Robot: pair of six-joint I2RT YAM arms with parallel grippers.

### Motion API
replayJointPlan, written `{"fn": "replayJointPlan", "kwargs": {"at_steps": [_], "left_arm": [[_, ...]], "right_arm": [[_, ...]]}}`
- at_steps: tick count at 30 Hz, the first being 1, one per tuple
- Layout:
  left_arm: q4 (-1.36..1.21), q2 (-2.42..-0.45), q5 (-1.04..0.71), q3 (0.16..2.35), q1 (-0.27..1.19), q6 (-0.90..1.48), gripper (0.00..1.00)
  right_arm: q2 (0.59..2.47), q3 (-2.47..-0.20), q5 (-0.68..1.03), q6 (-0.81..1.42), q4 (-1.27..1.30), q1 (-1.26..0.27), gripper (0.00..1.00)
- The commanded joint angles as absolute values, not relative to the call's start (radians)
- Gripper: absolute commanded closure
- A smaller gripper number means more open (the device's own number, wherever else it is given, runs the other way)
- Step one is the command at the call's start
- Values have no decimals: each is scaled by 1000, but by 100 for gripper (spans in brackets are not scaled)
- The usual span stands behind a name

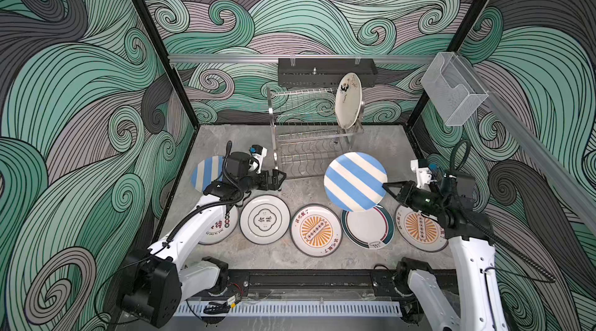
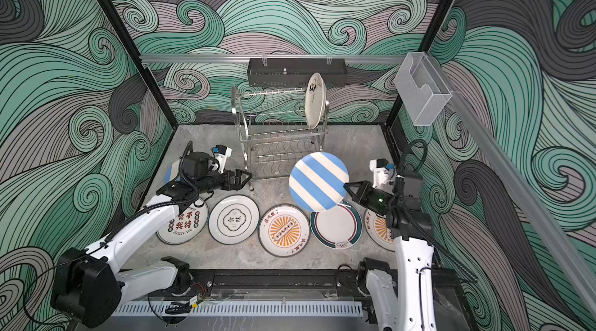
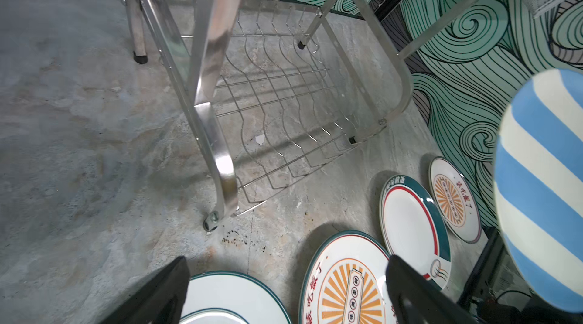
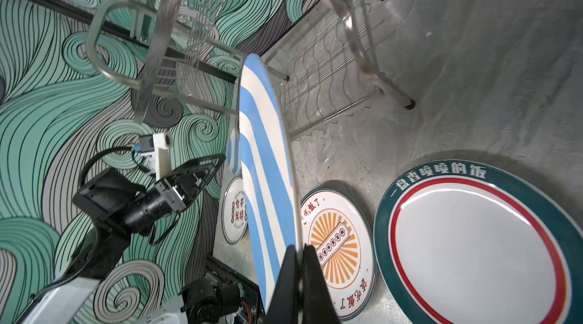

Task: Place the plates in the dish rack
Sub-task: 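Lift the striped plate upright with the right gripper, pulling it toward the robot, then carry the striped plate over the rack's top tier beside the flower plate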

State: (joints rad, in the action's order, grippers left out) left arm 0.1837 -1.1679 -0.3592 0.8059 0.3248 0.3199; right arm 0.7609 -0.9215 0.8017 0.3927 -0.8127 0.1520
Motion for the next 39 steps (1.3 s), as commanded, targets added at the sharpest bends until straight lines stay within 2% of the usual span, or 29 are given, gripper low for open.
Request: {"fn": "replayJointPlan", "kwargs": {"at_steps": [1, 13, 16, 18, 24, 26, 31, 34, 39], "left_arm": [[214, -1159, -290, 853, 322, 336, 2], [147, -1112, -238, 775, 259, 416, 2], [139, -1112, -239, 778, 237, 439, 2], [135, -1114, -261, 780, 217, 451, 1], [111, -1129, -305, 783, 187, 474, 1], [123, -1142, -348, 799, 188, 433, 1], [163, -1197, -417, 828, 189, 418, 1], [113, -1228, -467, 819, 193, 422, 1], [5, -1226, -496, 775, 201, 412, 1]], "right_arm": [[772, -942, 841, 368, -770, 55, 100], [901, -1125, 740, 329, -774, -294, 100], [951, -1192, 729, 352, -718, -316, 100], [999, -1272, 658, 343, -739, -316, 100], [1195, -1626, 515, 289, -820, -316, 100], [1261, -1754, 460, 287, -841, -316, 100], [1384, -2012, 176, 275, -858, -346, 100], [1416, -2066, 0, 254, -817, -388, 100], [1460, -2105, -180, 192, -739, -460, 100]]}}
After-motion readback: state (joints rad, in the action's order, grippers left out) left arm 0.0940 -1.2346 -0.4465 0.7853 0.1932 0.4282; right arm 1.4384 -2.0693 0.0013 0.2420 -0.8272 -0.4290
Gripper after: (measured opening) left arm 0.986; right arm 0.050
